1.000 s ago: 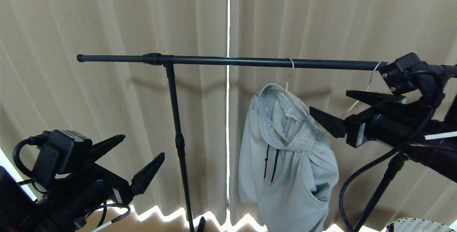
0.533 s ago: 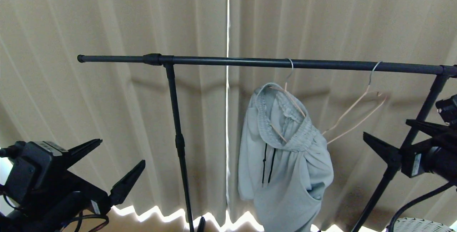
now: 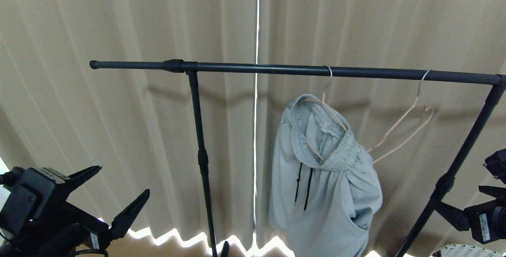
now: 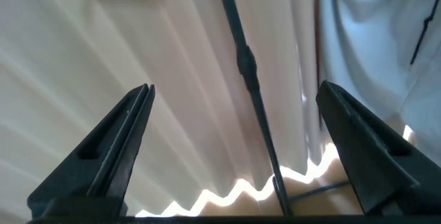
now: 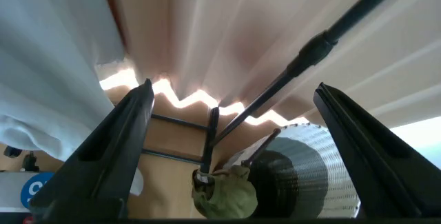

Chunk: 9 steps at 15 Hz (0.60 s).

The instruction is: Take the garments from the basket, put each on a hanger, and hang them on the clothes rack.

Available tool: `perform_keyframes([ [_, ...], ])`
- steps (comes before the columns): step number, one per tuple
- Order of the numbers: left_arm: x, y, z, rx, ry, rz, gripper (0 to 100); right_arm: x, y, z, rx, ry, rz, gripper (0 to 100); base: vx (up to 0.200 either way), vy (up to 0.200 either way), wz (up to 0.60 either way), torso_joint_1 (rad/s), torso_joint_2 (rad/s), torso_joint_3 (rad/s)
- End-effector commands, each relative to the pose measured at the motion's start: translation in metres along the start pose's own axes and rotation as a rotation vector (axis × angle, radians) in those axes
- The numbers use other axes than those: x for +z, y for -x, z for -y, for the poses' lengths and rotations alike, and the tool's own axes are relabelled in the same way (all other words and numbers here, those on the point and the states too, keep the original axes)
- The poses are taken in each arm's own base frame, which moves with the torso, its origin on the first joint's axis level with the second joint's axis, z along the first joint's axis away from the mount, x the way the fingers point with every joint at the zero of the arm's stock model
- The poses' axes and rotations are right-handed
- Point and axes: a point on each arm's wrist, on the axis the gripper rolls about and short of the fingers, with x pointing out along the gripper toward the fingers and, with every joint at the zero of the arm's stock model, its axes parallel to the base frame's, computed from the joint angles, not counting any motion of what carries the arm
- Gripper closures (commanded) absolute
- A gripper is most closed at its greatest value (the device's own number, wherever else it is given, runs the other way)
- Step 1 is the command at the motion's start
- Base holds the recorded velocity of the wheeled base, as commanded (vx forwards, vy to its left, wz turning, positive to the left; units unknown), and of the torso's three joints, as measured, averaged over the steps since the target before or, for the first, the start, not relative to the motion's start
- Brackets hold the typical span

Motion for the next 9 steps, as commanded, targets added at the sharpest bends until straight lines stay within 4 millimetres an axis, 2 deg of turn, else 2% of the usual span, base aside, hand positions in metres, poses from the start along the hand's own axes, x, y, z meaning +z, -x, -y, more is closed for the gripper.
perform_keyframes([
  [1, 0.000, 0.001, -0.001, 0.004, 0.000, 0.003, 0, -0.003, -0.001, 0.000, -0.002, 0.011, -0.008, 0, 0.000, 0.000, 0.00, 0.000, 0.00, 0.000],
  [4, 0.002, 0.003, -0.002, 0.012, -0.007, 0.017, 0, -0.008, 0.000, -0.001, -0.001, 0.055, -0.014, 0, 0.000, 0.000, 0.00, 0.000, 0.00, 0.000],
  [9, 0.001, 0.018, -0.007, 0.044, 0.005, 0.007, 0, -0.005, -0.001, -0.001, 0.024, 0.049, -0.004, 0, -0.200, 0.000, 0.00, 0.006, 0.00, 0.002],
])
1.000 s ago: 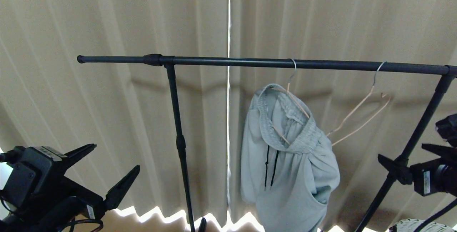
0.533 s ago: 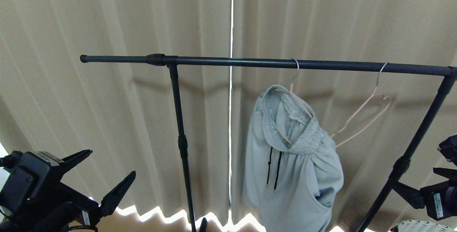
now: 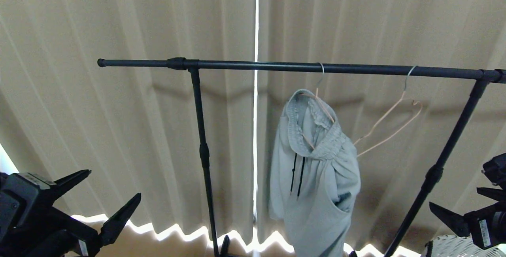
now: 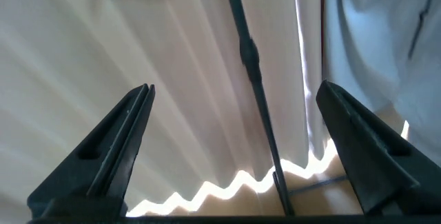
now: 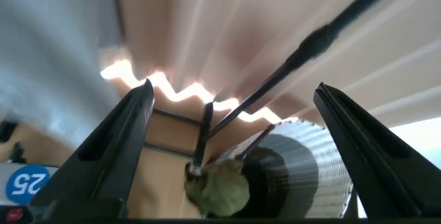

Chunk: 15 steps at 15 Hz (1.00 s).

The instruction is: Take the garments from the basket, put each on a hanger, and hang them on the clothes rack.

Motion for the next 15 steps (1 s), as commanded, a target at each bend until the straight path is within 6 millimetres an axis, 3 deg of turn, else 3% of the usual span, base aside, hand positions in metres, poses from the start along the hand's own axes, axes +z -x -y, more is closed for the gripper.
perform_keyframes([
  [1, 0.002, 0.007, -0.003, 0.025, 0.006, 0.022, 0, 0.000, -0.001, 0.000, 0.004, 0.001, -0.005, 0, -0.200, 0.000, 0.00, -0.022, 0.00, 0.002],
  [4, -0.002, 0.016, -0.006, 0.047, 0.028, -0.006, 0, 0.000, -0.002, 0.000, 0.005, 0.003, -0.009, 0, -0.200, 0.000, 0.00, 0.002, 0.00, 0.002],
  [8, -0.006, 0.015, -0.009, 0.065, 0.111, -0.067, 0, -0.004, -0.007, -0.002, 0.015, 0.011, -0.046, 0, 0.000, 0.000, 0.00, 0.000, 0.00, 0.000],
  [12, 0.008, -0.018, -0.013, -0.045, 0.286, -0.219, 0, -0.010, -0.019, -0.005, 0.023, 0.018, -0.088, 0, 0.000, 0.000, 0.00, 0.000, 0.00, 0.000],
  [15, 0.015, -0.030, -0.015, -0.093, 0.300, -0.343, 0, -0.022, -0.030, -0.008, 0.018, 0.018, -0.078, 0, 0.000, 0.000, 0.00, 0.000, 0.00, 0.000],
])
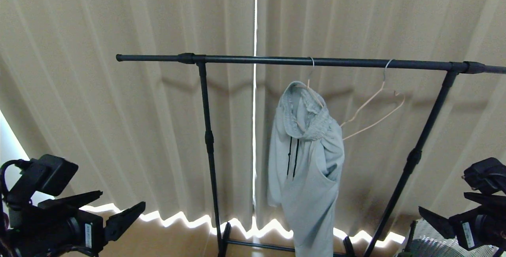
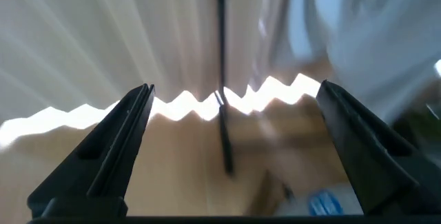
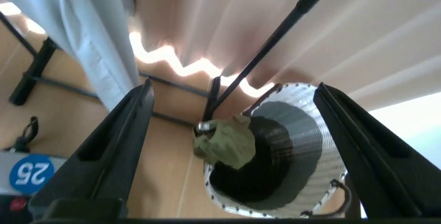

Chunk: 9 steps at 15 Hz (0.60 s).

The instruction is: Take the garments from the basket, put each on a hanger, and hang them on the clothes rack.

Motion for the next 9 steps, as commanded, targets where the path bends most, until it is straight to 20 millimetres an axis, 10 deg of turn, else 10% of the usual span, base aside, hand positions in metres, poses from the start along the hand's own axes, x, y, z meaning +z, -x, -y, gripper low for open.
perform_keyframes([
  [1, 0.012, -0.009, -0.001, -0.002, -0.004, -0.006, 0, -0.009, -0.011, -0.003, 0.003, 0.013, -0.035, 0, 0.000, 0.000, 0.00, 0.000, 0.00, 0.000],
  [9, 0.001, 0.016, -0.001, 0.012, -0.080, 0.060, 0, -0.002, -0.035, 0.006, -0.076, 0.042, 0.028, 0, 0.000, 0.000, 0.00, 0.000, 0.00, 0.000],
])
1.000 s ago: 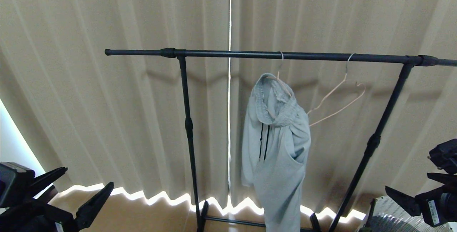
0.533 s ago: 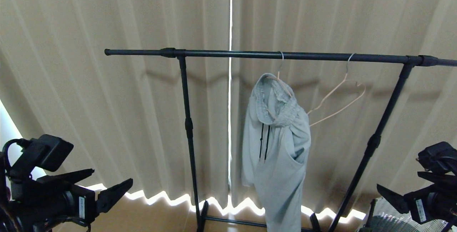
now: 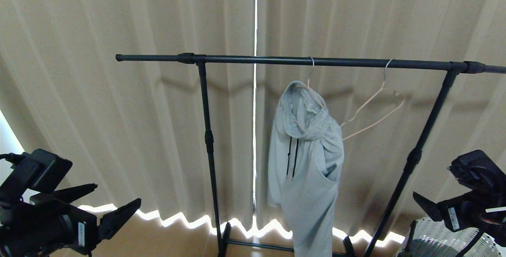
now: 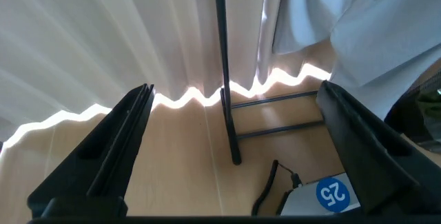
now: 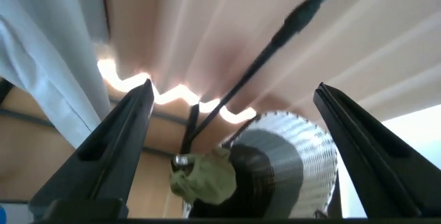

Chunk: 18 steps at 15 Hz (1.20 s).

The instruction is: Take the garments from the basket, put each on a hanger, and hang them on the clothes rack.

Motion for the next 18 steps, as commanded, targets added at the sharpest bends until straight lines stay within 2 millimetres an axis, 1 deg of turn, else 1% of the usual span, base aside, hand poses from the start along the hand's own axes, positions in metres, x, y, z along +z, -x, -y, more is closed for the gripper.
perform_keyframes([
  [1, -0.006, 0.008, 0.001, 0.001, -0.003, 0.015, 0, -0.007, -0.003, -0.001, -0.009, 0.004, -0.040, 0, 0.000, 0.000, 0.00, 0.000, 0.00, 0.000],
  [4, -0.010, 0.007, 0.001, 0.004, -0.002, -0.001, 0, -0.011, 0.000, -0.002, -0.023, 0.004, -0.053, 0, 0.000, 0.000, 0.00, -0.118, 0.28, 0.144],
  [7, -0.019, 0.009, 0.002, 0.002, 0.000, -0.013, 0, -0.011, 0.000, -0.002, -0.025, 0.003, -0.051, 0, 0.000, 0.000, 0.00, -0.202, 0.46, 0.258],
  [10, -0.021, 0.008, -0.002, 0.038, 0.015, -0.017, 0, -0.015, 0.001, -0.003, -0.020, 0.006, -0.068, 0, 0.000, 0.000, 0.00, -0.198, 0.49, 0.281],
  [13, -0.020, 0.009, -0.005, 0.061, 0.031, -0.004, 0, -0.017, 0.008, -0.002, -0.027, 0.005, -0.051, 0, 0.000, 0.000, 0.00, -0.193, 0.48, 0.286],
  [15, -0.015, 0.008, -0.005, 0.063, 0.021, 0.028, 0, -0.017, 0.013, -0.002, -0.032, 0.002, -0.029, 0, 0.000, 0.000, -0.60, -0.176, 0.47, 0.290],
  [18, -0.013, 0.005, -0.006, 0.064, 0.016, 0.057, 0, -0.020, 0.019, -0.002, -0.031, 0.023, -0.021, 0, 0.000, 0.000, 0.00, -0.162, 0.46, 0.299],
])
